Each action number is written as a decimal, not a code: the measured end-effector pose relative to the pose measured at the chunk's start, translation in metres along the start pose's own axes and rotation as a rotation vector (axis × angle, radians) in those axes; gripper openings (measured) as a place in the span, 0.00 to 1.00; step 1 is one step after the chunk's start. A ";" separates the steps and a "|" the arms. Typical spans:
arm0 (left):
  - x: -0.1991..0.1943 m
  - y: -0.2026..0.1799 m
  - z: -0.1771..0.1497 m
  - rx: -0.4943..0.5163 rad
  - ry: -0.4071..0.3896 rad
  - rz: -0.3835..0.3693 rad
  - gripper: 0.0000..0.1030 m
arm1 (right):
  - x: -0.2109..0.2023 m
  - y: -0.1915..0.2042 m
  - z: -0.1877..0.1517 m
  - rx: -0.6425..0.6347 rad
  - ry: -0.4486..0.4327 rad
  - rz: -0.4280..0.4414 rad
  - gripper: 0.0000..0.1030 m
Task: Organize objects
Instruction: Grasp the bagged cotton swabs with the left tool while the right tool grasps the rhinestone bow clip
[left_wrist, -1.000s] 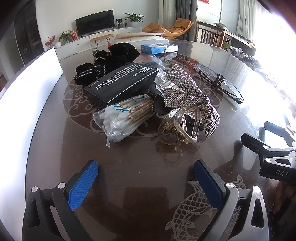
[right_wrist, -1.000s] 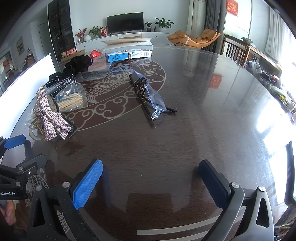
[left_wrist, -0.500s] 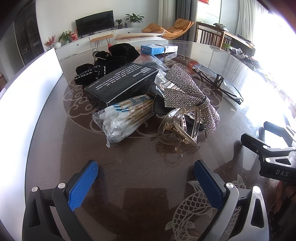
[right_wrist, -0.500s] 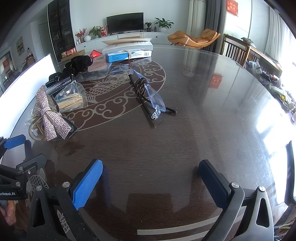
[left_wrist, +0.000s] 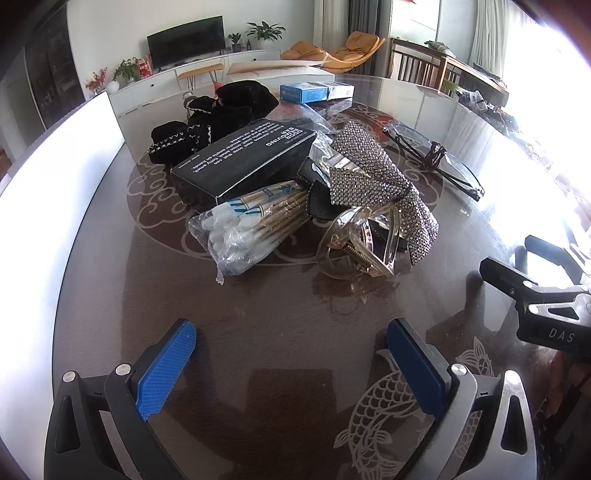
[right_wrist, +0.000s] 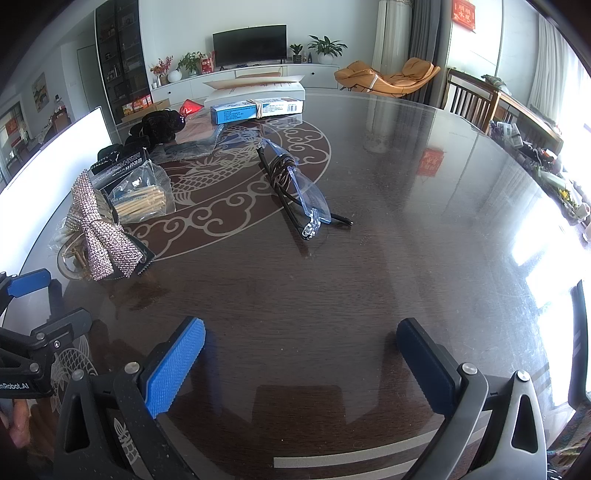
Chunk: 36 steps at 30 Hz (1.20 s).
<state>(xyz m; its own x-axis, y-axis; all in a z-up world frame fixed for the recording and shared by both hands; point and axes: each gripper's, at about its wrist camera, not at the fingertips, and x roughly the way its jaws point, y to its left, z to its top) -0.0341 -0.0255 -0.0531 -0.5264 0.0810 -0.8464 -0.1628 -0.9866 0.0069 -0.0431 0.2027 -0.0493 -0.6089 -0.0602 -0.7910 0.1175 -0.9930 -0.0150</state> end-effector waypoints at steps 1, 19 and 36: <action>-0.001 0.002 -0.002 0.007 0.004 -0.005 1.00 | 0.000 0.000 0.000 0.000 0.000 0.000 1.00; 0.015 0.030 0.048 0.094 -0.029 -0.002 1.00 | 0.000 0.000 0.000 0.000 0.000 0.000 1.00; -0.026 0.014 -0.010 -0.046 0.023 -0.104 0.73 | -0.001 -0.001 0.000 0.001 0.000 0.003 1.00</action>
<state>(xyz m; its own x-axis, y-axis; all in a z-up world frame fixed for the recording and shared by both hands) -0.0141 -0.0428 -0.0363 -0.4889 0.1806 -0.8534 -0.1768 -0.9785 -0.1058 -0.0429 0.2036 -0.0488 -0.6087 -0.0635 -0.7909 0.1188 -0.9929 -0.0117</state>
